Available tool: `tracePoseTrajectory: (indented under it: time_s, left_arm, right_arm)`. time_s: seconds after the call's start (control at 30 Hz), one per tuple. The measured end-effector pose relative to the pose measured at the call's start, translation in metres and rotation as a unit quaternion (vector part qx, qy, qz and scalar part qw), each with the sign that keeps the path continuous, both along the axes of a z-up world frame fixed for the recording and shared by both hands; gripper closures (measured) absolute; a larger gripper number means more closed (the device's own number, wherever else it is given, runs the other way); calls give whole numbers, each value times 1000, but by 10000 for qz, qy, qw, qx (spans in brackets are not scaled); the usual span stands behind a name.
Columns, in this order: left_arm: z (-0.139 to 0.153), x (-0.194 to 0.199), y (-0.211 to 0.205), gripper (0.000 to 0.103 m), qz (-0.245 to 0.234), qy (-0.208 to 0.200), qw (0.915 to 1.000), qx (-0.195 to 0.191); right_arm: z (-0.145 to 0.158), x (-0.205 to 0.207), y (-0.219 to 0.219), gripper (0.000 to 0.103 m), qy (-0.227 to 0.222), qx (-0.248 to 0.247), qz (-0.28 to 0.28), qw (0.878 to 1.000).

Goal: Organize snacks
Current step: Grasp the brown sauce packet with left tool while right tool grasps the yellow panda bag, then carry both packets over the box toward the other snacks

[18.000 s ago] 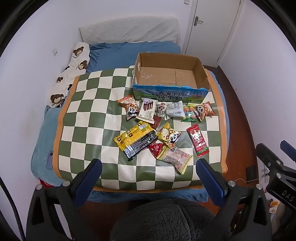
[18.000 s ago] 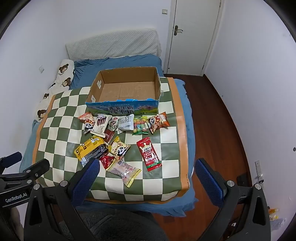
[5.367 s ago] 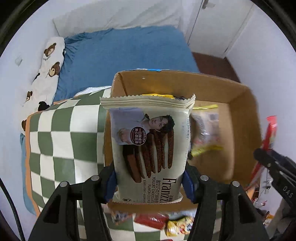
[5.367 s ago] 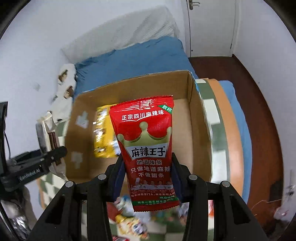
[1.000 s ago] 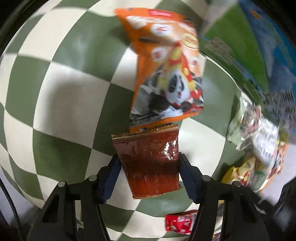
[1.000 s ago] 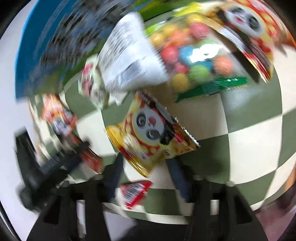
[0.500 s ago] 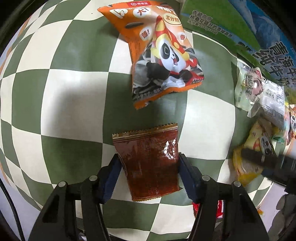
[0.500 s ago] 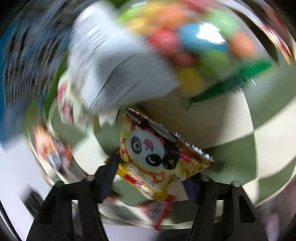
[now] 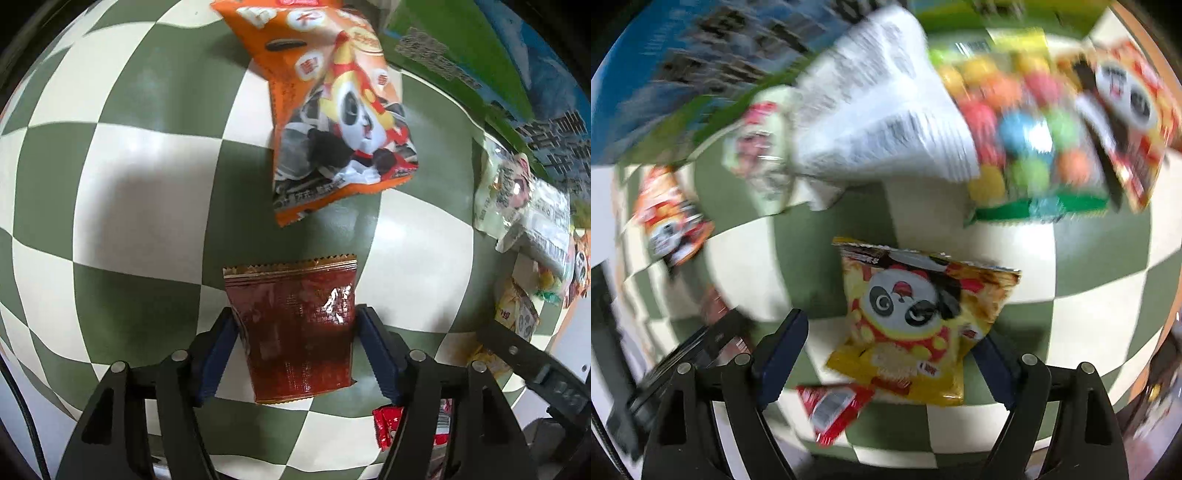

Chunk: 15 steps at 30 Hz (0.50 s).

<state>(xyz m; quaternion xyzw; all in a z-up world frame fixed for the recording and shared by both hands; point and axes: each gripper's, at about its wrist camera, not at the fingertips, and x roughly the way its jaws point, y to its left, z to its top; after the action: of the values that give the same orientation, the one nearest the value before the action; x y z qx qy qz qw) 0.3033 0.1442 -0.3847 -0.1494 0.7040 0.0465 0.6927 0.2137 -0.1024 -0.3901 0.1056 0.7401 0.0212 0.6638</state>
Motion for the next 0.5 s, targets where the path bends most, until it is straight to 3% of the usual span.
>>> tracePoseTrajectory:
  time_s: [0.03, 0.07, 0.1, 0.23, 0.37, 0.5]
  left_arm:
    - [7, -7, 2, 43, -180, -58, 9998, 99]
    - [8, -8, -4, 44, -395, -118, 9990, 178]
    - [9, -9, -12, 44, -667, -177, 9973, 235]
    - [3, -19, -39, 44, -1486, -144, 9881, 379]
    - [-7, -19, -34, 44, -1231, -110, 9918, 327]
    - [-4, -21, -20, 50, -938, -153, 9952, 238]
  right_arm:
    - [0, -2, 2, 20, -73, -115, -11, 9999]
    - [2, -4, 5, 32, -148, -267, 121, 9995]
    - [6, -6, 11, 37, -225, -377, 381, 9983]
    - [18, -21, 22, 41, -391, -571, 1482, 9865]
    - [19, -39, 31, 36, -398, -569, 1667, 9836]
    - [17, -38, -17, 37, -360, -292, 884, 9950]
